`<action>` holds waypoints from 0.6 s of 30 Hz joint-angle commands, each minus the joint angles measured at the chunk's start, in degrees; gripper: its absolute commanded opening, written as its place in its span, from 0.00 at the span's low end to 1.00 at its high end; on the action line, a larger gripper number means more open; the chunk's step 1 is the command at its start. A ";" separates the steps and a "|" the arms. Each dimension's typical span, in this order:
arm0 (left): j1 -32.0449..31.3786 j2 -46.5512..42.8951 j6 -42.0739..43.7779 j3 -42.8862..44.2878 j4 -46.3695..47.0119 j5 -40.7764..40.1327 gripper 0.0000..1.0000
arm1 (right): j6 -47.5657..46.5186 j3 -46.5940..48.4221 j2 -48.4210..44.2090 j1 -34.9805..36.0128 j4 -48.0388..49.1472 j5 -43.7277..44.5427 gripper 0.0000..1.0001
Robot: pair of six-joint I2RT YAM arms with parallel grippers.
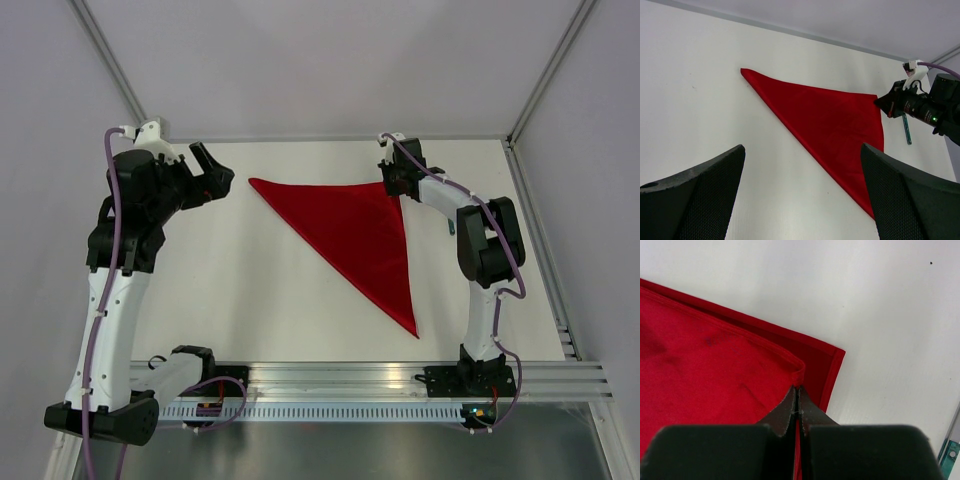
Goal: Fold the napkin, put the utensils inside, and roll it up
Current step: Fold the napkin
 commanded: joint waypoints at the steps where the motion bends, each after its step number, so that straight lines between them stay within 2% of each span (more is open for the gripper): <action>1: 0.09 -0.11 -1.84 -0.29 2.30 1.75 1.00 | 0.61 1.31 1.04 -0.56 1.34 0.13 0.00; 12: 0.09 -0.20 -1.84 -0.90 2.57 1.93 1.00 | 0.44 1.66 2.36 -0.92 1.16 0.30 0.01; 18: 0.09 -0.38 -1.93 -1.86 2.92 1.93 1.00 | 0.52 2.19 2.97 -1.00 0.90 0.92 0.15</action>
